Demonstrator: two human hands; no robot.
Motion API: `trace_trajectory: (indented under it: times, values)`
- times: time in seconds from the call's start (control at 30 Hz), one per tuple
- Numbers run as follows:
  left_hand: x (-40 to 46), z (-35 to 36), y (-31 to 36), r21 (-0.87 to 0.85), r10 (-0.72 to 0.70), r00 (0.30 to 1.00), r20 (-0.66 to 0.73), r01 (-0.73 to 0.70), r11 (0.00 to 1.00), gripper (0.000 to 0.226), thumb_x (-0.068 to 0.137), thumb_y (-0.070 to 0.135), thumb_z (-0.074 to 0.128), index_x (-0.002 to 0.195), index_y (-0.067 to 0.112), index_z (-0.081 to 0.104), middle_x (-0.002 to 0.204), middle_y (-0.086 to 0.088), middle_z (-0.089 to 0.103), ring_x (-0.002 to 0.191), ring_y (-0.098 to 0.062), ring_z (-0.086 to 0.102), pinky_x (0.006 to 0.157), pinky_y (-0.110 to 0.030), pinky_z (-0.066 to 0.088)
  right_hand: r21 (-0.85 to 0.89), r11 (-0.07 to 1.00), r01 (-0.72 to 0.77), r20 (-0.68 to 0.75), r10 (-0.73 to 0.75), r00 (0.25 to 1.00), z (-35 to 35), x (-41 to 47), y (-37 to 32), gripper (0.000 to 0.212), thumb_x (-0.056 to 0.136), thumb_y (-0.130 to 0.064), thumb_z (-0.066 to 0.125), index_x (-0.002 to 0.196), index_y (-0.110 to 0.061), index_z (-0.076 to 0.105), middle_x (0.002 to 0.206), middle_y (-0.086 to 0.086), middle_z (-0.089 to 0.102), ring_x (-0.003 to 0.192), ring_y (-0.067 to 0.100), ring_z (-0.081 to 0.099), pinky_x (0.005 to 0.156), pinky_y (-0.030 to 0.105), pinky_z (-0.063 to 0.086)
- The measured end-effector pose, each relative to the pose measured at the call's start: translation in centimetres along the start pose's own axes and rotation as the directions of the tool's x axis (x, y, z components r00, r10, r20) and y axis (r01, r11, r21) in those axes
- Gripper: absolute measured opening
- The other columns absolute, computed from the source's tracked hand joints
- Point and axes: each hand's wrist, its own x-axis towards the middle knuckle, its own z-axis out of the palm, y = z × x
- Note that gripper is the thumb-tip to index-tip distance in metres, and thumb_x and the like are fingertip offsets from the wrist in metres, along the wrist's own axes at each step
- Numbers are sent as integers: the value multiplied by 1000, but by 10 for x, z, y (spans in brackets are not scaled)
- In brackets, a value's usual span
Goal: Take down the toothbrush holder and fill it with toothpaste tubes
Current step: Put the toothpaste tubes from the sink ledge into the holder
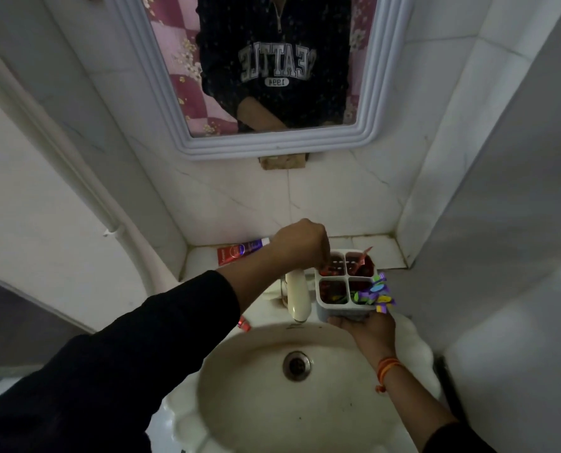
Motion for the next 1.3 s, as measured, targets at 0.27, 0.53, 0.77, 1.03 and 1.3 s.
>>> trace_trajectory:
  times: [0.27,0.53,0.77,1.03,1.3]
  values:
    - [-9,-8,-58,-286,-299,953,-50,273,919,23,81,28,78,100,16,81,100,-1,78,93,-16,71,87,-29,57,-38,996,82,-13,-82,997,1,1,0,73,49,-17,99,116,-9,71,109,3,74,108,19,66,93,30,48]
    - [-63,59,-133,-79,-598,791,129,610,789,33,88,22,61,115,4,67,112,-15,72,101,-31,73,82,-31,56,-106,991,78,0,-78,997,-2,4,9,64,48,-22,101,106,-11,75,100,5,77,104,22,70,92,33,52]
    - [-77,106,-141,-285,-763,645,33,738,612,56,81,15,72,128,5,44,135,-22,34,91,-38,64,76,-37,53,-67,997,46,16,-45,999,-4,6,13,95,32,-56,97,112,-11,73,108,5,77,110,22,69,101,43,53]
    - [-71,95,-131,-608,-722,687,-83,539,583,25,88,32,73,92,8,73,89,-10,75,80,-26,71,75,-33,58,-96,994,53,22,-51,998,-5,7,15,88,36,-54,97,112,-15,73,109,3,76,111,23,69,100,44,54]
    - [-104,-10,-28,-754,-538,662,-522,-63,654,17,92,23,72,109,23,76,68,28,71,74,14,67,70,-9,54,-134,991,-12,102,26,994,-6,7,10,72,53,-48,95,108,-8,73,95,-2,75,83,6,68,82,33,59]
